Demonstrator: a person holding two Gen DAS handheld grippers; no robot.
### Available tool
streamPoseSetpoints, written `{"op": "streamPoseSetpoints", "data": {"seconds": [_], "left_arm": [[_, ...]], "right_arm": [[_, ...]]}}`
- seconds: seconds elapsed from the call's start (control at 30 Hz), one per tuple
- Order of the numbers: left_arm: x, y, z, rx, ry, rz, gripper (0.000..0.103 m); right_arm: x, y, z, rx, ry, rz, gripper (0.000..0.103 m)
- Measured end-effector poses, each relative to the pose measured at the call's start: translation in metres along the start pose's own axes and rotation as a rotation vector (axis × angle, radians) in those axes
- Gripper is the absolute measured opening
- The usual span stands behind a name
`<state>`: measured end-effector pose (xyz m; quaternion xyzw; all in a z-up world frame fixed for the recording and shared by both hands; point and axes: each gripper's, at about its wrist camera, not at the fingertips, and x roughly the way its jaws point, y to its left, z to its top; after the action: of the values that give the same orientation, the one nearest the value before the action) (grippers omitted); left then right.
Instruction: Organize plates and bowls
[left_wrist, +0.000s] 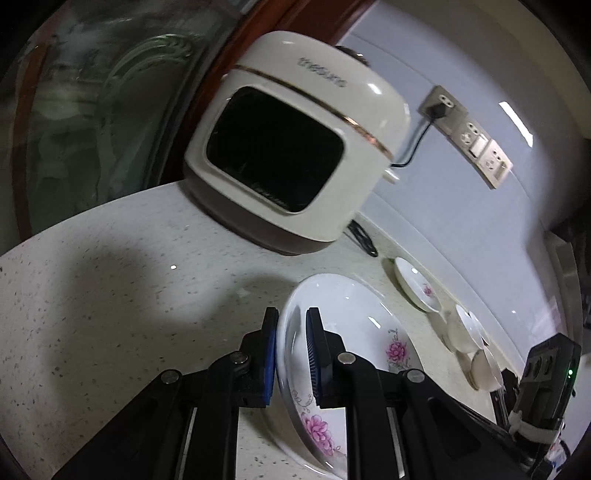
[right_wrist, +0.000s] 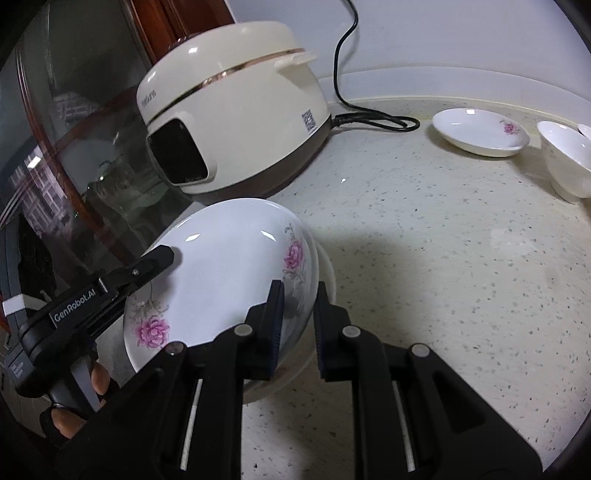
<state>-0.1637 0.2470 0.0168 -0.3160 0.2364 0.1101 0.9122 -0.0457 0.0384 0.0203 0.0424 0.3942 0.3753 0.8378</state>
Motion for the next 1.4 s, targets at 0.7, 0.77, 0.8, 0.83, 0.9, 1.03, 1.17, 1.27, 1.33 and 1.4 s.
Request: {"op": "streamPoseSetpoints", "data": {"seconds": [0.7,0.77,0.8,0.83,0.9,1.03,1.17,1.27,1.33,1.4], "left_arm": [[0.014,-0.003,-0.001,-0.016,0.027,0.041,0.071],[0.013,-0.001,0.0,-0.03,0.02,0.056,0.071],[0.013,-0.001,0.0,-0.032,0.019,0.06,0.071],[0.013,-0.001,0.0,-0.031,0.02,0.061,0.072],[0.014,-0.001,0.0,-0.027,0.026,0.062,0.073],[0.018,-0.003,0.0,-0.024,0.039,0.068,0.074],[0.019,-0.003,-0.001,-0.022,0.043,0.069,0.074],[0.018,-0.002,-0.001,-0.022,0.043,0.064,0.075],[0.017,-0.002,-0.002,-0.021,0.04,0.061,0.076],[0.015,-0.001,-0.002,-0.023,0.033,0.058,0.078]], "right_arm": [[-0.002,0.001,0.0,0.021,-0.02,-0.057,0.024],[-0.003,0.004,0.0,0.008,-0.022,-0.057,0.031],[-0.003,0.007,0.0,-0.007,-0.023,-0.069,0.036],[-0.003,0.011,0.0,-0.028,-0.023,-0.088,0.042],[-0.001,0.022,-0.001,-0.082,-0.018,-0.129,0.048],[0.009,0.047,-0.005,-0.24,0.013,-0.267,0.064],[0.014,0.048,-0.006,-0.292,0.044,-0.338,0.065],[0.015,0.053,-0.009,-0.345,0.044,-0.389,0.065],[0.01,0.048,-0.009,-0.326,0.033,-0.367,0.069],[0.002,0.029,-0.007,-0.215,0.029,-0.288,0.069]]}}
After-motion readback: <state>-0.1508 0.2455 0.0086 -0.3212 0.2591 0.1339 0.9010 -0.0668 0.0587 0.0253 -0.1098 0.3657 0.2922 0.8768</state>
